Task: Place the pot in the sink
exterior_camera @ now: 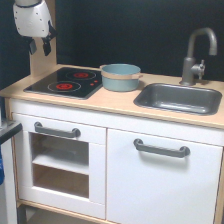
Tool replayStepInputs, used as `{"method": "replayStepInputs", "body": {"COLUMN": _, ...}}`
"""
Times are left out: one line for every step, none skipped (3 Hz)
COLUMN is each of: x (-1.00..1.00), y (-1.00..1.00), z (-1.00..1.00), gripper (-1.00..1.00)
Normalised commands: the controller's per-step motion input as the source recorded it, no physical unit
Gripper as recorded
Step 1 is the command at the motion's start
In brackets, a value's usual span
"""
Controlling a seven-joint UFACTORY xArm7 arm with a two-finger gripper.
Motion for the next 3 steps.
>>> {"method": "replayStepInputs", "body": {"x": 0.27, "y": 0.01, "z": -0.11, "gripper": 1.0}}
{"method": "replayStepInputs", "body": {"x": 0.34, "y": 0.01, "z": -0.09, "gripper": 1.0}}
{"method": "replayStepInputs", "body": {"x": 0.51, "y": 0.05, "z": -0.07, "gripper": 1.0}}
